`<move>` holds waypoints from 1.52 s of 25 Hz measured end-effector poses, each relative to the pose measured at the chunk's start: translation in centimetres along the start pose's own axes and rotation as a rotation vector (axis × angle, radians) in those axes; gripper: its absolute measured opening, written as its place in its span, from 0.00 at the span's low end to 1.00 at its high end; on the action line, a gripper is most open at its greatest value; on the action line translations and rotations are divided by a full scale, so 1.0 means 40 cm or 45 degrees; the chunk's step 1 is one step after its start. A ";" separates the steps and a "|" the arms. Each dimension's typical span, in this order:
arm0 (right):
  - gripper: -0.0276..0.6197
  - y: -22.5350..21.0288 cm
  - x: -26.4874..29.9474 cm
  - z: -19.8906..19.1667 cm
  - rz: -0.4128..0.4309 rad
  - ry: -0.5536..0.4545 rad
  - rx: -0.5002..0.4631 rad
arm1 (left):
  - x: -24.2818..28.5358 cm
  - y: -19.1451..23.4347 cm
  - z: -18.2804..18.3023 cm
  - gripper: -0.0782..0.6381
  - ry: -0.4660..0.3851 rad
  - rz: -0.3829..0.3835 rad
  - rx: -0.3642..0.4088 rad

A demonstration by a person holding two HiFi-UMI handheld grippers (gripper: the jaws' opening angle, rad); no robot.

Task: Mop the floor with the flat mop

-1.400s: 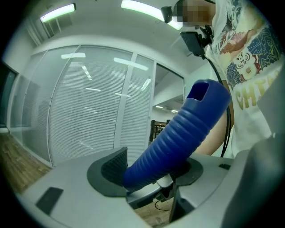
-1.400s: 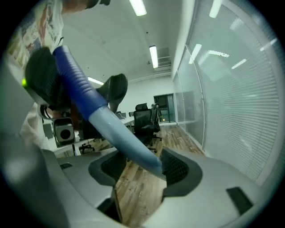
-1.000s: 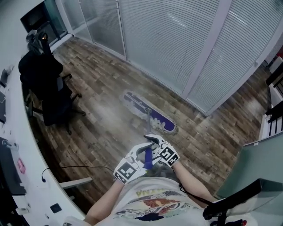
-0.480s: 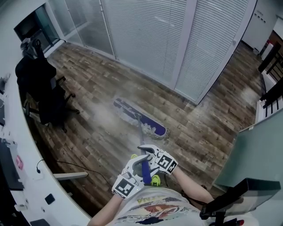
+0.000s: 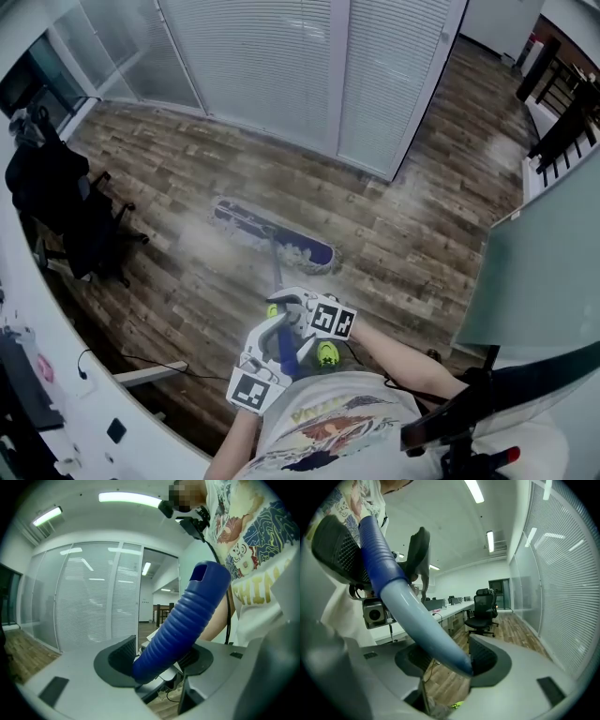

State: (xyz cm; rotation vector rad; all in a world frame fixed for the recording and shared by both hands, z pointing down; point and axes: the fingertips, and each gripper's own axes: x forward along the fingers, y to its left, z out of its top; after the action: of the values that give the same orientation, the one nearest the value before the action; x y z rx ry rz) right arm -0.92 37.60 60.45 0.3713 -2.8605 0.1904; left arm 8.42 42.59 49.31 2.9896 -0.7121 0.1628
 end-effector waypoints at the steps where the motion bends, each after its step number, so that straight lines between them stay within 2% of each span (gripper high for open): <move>1: 0.38 0.000 0.004 0.001 0.008 0.002 -0.006 | -0.002 0.003 0.001 0.46 -0.008 -0.002 0.007; 5: 0.38 0.001 0.024 0.002 0.068 0.010 -0.040 | -0.006 0.020 -0.007 0.44 -0.027 -0.019 0.052; 9: 0.39 -0.029 0.072 0.014 0.103 0.012 -0.040 | -0.018 0.077 -0.028 0.44 0.031 -0.068 0.156; 16: 0.39 -0.199 0.206 0.094 0.126 0.037 -0.041 | -0.017 0.319 0.017 0.43 -0.031 -0.014 0.132; 25: 0.39 -0.449 0.384 0.172 0.092 0.084 -0.046 | -0.007 0.638 0.027 0.43 -0.009 -0.014 0.062; 38: 0.39 -0.789 0.450 0.196 0.066 0.067 -0.048 | 0.168 0.928 0.027 0.43 0.009 -0.029 0.058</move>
State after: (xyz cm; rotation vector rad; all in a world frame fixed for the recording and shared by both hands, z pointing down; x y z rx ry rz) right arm -11.15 1.88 60.68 0.2806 -2.8197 0.1534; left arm -2.31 6.43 50.44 3.0374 -0.6831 0.1911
